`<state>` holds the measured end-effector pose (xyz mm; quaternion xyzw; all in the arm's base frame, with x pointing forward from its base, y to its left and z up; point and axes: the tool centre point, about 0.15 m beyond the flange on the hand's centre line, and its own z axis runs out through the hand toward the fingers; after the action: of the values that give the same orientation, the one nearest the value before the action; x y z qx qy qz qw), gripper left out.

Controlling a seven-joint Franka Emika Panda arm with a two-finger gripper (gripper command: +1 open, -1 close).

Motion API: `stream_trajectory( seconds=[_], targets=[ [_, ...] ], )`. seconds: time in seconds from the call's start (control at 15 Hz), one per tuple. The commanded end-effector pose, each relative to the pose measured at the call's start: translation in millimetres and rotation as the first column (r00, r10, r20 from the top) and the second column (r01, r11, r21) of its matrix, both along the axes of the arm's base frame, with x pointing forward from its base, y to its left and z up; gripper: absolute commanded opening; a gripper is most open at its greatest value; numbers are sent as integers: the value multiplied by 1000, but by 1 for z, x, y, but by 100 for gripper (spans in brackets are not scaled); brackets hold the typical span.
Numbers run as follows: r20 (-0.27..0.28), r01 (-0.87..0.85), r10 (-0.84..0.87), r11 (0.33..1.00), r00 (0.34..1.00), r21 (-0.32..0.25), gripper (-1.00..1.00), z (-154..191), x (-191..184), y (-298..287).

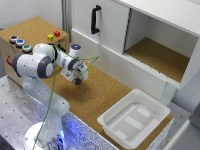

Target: Push the purple block to the right

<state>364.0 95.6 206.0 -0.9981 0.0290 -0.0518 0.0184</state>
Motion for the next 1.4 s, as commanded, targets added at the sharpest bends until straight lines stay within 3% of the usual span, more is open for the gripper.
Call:
stream_trajectory(
  seconds=[0.0,0.27,0.47,0.53,0.73,0.93,1.33],
  targets=[
    [-29,37,-39,997,999,-64,-100,8,-2,-39],
    [-18,44,-45,997,999,-69,-100,15,-7,-38],
    [14,-5,5,1000,1000,-22,-100,43,-12,-11],
    [24,-23,23,1000,999,-19,100,55,-14,-2],
    [43,-42,42,999,998,-6,100,79,-28,11],
    [36,-46,46,999,998,-1,100,80,-39,18],
    [-42,-2,2,1000,999,-6,100,59,-80,2]
  ],
)
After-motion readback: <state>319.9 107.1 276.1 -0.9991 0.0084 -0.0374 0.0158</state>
